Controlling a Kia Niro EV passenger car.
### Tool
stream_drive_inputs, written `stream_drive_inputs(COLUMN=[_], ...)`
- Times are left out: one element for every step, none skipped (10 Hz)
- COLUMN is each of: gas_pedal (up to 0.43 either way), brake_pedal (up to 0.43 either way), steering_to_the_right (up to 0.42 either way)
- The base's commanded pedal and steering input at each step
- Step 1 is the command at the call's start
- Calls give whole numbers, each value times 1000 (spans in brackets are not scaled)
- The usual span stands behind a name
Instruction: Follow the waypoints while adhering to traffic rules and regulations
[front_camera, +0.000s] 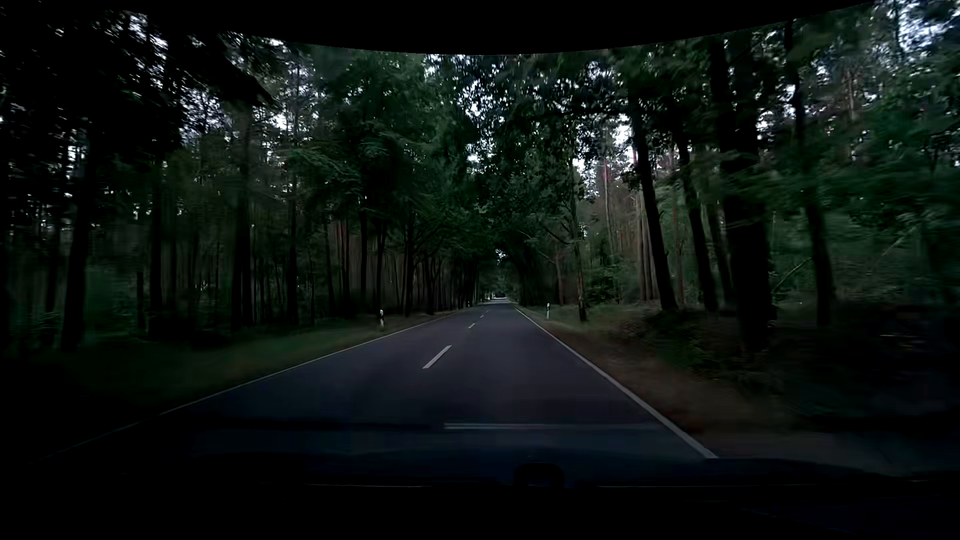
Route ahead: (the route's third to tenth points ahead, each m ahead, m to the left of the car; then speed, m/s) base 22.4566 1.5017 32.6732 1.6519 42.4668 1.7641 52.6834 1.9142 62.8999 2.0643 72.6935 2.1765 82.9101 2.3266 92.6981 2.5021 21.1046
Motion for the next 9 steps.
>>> stream_drive_inputs(gas_pedal=[480,480,480,480,480,480,480,480,480], brake_pedal=[0,0,0,0,0,0,0,0,0], steering_to_the_right=[-5,-4,-3,-3,-3,-3,-3,-3,-3])
